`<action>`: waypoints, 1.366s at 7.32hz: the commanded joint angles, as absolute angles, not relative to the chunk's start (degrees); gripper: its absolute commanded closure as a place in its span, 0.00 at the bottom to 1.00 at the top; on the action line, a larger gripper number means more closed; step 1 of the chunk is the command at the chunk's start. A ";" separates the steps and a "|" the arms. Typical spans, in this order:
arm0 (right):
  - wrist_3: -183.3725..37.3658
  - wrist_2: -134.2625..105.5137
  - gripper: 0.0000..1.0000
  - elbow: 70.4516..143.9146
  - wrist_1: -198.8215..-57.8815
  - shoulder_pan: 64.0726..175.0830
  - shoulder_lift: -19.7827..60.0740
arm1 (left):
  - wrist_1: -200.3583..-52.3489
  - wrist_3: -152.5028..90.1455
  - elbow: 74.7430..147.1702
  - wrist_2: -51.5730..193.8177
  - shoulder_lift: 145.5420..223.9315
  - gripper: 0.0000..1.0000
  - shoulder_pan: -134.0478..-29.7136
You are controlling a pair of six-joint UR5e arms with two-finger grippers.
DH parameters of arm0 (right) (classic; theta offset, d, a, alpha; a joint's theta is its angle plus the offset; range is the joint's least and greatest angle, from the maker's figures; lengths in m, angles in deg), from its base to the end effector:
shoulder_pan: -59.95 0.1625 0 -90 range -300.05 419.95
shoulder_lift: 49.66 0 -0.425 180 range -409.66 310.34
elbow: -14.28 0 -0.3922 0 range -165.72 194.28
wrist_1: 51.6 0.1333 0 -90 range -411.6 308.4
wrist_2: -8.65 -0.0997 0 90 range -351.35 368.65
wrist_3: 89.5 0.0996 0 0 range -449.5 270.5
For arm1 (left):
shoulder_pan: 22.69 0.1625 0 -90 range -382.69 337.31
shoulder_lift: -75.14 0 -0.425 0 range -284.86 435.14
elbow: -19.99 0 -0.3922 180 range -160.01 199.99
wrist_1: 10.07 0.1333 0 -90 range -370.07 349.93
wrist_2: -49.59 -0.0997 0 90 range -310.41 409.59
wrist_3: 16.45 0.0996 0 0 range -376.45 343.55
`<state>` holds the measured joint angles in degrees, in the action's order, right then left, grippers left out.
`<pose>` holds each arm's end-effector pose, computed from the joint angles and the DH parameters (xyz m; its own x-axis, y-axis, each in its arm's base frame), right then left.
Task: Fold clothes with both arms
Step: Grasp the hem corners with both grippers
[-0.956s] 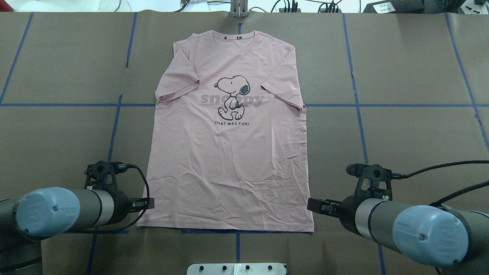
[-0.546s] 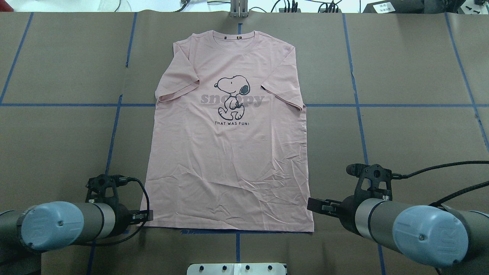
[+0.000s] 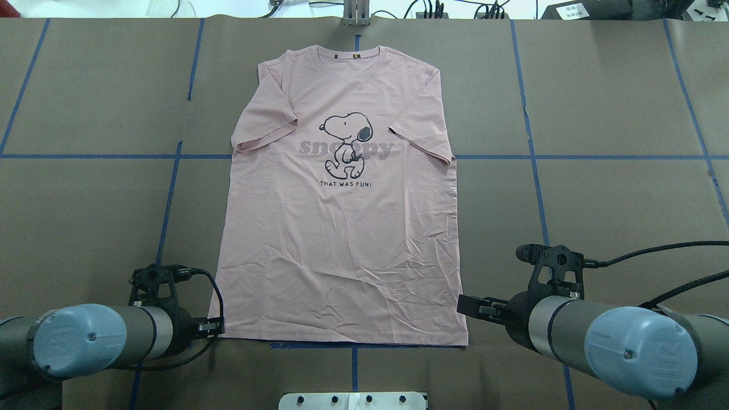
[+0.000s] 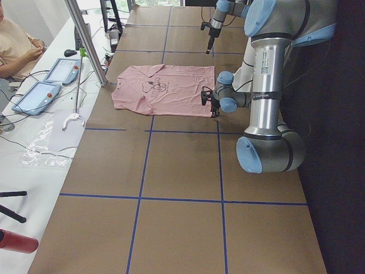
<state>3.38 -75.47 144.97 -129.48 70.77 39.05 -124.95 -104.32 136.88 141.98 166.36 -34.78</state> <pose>-0.4051 -0.2235 0.3024 0.5617 0.1582 0.8120 -0.2968 0.9547 0.0193 0.4564 -0.2298 0.3829 0.5948 -0.0894 -0.7989 0.1547 0.9879 0.0046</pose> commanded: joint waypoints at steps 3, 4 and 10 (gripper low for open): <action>3.40 -75.46 0.04 144.97 -129.48 70.84 39.02 | -124.86 -104.34 136.44 142.05 166.46 0.53 -34.55; 3.40 -75.38 0.04 144.97 -129.48 70.84 39.02 | -124.95 -104.34 136.44 142.14 166.55 0.56 -34.55; 3.40 -75.46 0.04 144.88 -129.48 70.76 39.02 | -124.86 -104.25 136.00 142.40 166.72 0.69 -34.46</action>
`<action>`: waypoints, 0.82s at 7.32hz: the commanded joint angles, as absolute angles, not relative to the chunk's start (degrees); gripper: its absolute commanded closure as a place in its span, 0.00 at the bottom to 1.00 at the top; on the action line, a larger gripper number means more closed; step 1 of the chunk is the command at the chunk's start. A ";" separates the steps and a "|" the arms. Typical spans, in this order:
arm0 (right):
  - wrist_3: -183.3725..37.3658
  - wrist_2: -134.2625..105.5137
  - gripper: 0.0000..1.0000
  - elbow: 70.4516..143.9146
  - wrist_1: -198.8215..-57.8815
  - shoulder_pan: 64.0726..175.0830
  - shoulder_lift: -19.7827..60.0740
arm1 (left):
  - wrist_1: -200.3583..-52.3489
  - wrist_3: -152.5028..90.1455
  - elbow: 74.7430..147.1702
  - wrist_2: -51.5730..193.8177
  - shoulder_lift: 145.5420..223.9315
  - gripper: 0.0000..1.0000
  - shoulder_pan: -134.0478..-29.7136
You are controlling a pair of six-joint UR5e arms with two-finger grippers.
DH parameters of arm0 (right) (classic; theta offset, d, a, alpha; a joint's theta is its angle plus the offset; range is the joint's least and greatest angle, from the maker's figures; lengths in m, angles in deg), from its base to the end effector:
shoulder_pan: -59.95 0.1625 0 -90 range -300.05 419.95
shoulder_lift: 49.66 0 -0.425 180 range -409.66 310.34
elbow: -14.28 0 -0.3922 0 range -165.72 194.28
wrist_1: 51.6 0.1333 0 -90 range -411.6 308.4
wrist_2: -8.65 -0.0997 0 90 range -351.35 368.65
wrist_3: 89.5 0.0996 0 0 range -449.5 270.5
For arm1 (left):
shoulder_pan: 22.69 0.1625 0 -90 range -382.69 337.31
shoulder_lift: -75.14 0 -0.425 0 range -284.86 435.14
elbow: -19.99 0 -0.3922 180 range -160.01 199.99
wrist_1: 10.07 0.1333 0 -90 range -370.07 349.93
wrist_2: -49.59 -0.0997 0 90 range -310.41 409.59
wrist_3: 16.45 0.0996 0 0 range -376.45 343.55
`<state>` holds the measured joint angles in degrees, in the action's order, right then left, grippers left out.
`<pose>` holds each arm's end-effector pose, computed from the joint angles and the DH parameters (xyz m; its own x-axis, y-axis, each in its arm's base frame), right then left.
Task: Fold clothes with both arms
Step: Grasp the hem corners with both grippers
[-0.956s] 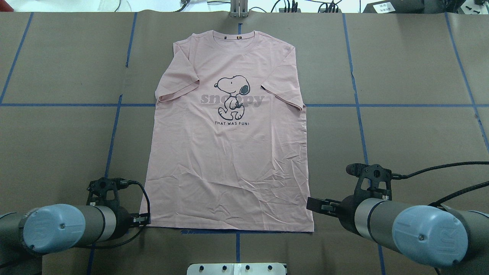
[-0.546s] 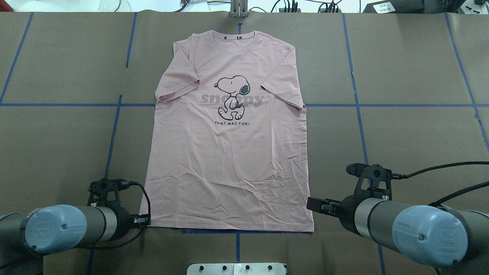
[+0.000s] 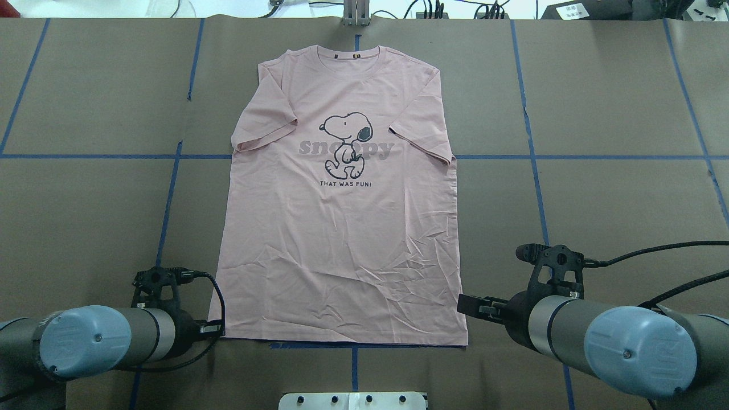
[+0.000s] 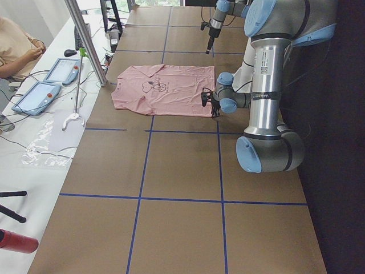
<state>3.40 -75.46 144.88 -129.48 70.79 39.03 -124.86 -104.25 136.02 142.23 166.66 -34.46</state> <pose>-0.4055 -0.2238 0.3029 0.5626 0.1590 0.8113 -0.2975 0.9545 0.0193 0.4619 -0.2277 0.3878 0.6041 -0.0867 -0.7921 0.1450 0.9894 0.0023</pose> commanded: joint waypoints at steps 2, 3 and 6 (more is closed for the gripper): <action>3.40 -75.46 0.04 144.71 -129.48 70.58 39.02 | -124.86 -103.99 136.09 142.58 166.72 1.00 -34.46; 3.40 -75.38 0.04 144.62 -129.48 70.32 38.93 | -124.77 -103.99 136.44 142.58 166.72 1.00 -34.55; 12.42 -66.10 0.30 139.82 -129.83 63.57 36.49 | -124.60 -104.16 137.76 142.49 166.72 1.00 -34.55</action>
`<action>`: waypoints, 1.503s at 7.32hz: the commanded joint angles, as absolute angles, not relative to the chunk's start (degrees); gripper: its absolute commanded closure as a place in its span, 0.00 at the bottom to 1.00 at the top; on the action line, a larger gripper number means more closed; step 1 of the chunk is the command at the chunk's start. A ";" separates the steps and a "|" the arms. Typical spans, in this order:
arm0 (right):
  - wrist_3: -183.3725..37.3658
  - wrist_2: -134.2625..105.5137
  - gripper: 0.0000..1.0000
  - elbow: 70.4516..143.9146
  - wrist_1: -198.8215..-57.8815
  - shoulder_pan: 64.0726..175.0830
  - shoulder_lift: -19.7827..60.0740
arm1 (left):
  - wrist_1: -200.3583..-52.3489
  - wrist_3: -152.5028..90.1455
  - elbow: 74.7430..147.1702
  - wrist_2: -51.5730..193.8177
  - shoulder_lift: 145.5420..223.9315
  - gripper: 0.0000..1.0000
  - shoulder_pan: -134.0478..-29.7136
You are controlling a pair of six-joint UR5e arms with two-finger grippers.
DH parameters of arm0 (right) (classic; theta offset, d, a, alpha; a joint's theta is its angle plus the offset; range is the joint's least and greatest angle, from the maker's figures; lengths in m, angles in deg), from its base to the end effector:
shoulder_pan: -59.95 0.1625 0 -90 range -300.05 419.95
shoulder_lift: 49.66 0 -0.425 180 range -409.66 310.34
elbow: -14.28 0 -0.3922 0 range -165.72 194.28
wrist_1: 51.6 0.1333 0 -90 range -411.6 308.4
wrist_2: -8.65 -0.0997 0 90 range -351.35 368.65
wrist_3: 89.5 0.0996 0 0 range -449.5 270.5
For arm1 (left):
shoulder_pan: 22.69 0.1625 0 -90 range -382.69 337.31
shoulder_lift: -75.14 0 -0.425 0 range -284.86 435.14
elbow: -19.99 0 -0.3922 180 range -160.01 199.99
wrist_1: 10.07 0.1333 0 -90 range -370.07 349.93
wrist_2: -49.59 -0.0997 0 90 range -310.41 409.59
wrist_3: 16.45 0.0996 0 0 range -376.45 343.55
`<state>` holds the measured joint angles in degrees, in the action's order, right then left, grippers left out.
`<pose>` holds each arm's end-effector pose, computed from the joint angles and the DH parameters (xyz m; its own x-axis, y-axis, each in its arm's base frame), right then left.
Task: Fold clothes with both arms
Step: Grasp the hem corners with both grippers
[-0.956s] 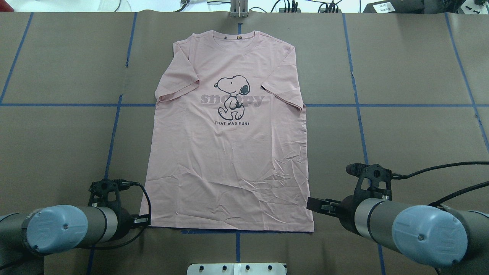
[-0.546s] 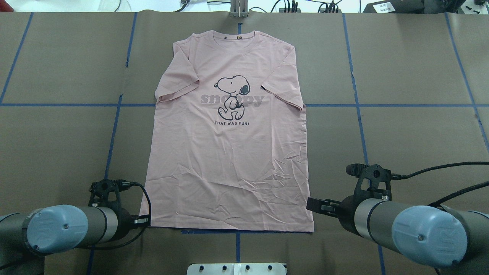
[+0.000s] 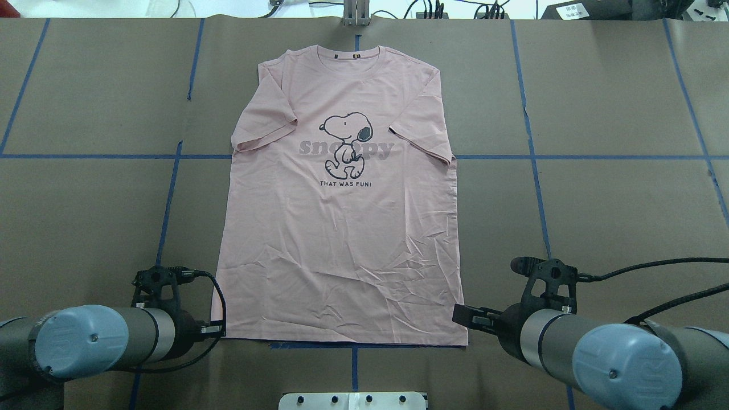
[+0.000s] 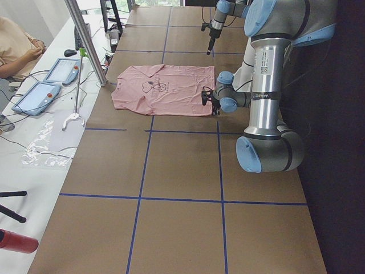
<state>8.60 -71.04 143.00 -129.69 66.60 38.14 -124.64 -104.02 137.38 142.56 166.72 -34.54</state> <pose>-0.4305 -0.2023 0.3101 0.5581 0.2046 0.8041 -0.3376 0.9413 -0.0052 0.4572 -0.2269 0.3763 0.5880 -0.0801 -0.8049 0.1395 0.9902 0.0033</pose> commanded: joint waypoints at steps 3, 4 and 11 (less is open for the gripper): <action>13.68 -62.81 0.37 133.89 -129.56 61.53 34.19 | -124.51 -104.34 138.03 142.49 166.64 1.00 -34.55; 14.81 -62.02 0.49 133.72 -129.56 60.83 34.27 | -124.51 -104.34 138.11 142.49 166.64 1.00 -34.55; 14.82 -61.66 0.56 133.28 -130.18 58.72 34.89 | -124.60 -104.34 138.11 142.58 166.55 1.00 -34.55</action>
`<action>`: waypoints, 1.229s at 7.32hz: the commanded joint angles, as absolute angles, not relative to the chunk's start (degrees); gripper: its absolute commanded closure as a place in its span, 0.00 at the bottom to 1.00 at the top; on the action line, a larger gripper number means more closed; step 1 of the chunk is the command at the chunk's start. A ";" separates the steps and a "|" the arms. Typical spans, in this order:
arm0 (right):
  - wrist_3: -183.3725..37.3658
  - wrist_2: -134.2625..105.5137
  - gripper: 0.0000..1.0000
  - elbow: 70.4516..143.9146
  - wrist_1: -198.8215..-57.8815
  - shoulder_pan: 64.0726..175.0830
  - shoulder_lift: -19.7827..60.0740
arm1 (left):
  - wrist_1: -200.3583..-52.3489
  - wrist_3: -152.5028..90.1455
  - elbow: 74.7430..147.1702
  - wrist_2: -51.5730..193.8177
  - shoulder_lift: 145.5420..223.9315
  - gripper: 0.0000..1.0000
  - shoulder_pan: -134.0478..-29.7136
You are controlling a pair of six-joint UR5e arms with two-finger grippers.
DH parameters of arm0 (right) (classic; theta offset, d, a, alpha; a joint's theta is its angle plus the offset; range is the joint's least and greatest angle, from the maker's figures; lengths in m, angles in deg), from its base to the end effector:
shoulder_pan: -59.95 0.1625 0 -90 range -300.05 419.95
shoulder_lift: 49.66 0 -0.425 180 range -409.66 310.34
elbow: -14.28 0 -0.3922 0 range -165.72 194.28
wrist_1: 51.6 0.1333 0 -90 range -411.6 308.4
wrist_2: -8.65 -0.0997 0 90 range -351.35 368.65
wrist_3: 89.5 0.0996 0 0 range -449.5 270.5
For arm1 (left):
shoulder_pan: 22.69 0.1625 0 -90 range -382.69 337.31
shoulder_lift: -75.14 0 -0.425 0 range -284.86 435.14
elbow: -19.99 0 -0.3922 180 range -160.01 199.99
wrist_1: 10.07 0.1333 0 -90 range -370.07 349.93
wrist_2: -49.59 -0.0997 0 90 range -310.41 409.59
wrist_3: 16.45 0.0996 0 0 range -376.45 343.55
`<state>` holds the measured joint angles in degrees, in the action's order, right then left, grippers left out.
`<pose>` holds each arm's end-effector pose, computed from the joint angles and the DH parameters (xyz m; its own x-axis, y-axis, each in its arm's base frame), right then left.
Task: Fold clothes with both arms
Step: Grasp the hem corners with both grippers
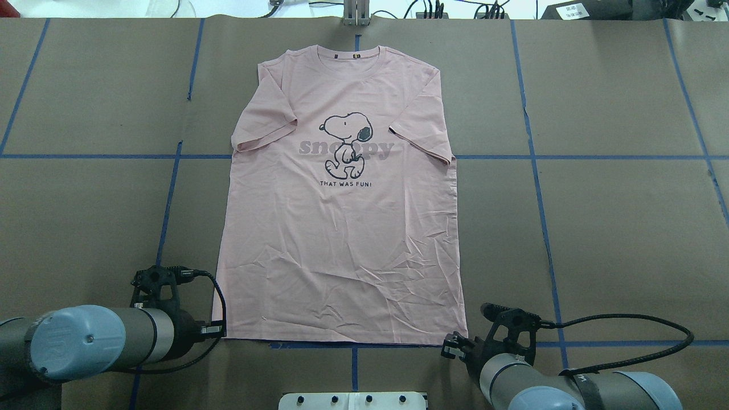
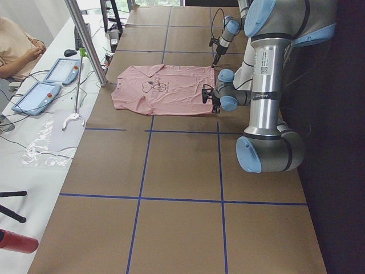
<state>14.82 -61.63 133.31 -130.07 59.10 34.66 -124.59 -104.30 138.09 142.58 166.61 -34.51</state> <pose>-0.5036 -0.1595 0.3549 0.6133 0.2238 0.7575 -0.3936 0.9180 0.0475 0.4544 -0.2260 0.3714 0.5798 -0.0831 -0.8105 0.1416 0.9899 -0.0002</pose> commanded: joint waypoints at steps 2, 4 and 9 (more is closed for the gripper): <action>14.82 -61.66 0.56 132.32 -130.27 58.63 34.80 | -124.60 -104.25 138.11 142.58 166.55 1.00 -34.55; 14.82 -61.66 0.64 132.31 -130.27 58.54 34.63 | -124.60 -104.25 138.11 142.49 166.46 1.00 -34.46; 14.30 -61.66 1.00 133.19 -130.18 58.98 34.36 | -124.68 -104.25 138.11 142.58 166.64 1.00 -34.37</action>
<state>14.53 -61.64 132.98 -130.18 58.82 34.40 -124.68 -104.25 138.09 142.56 166.54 -34.41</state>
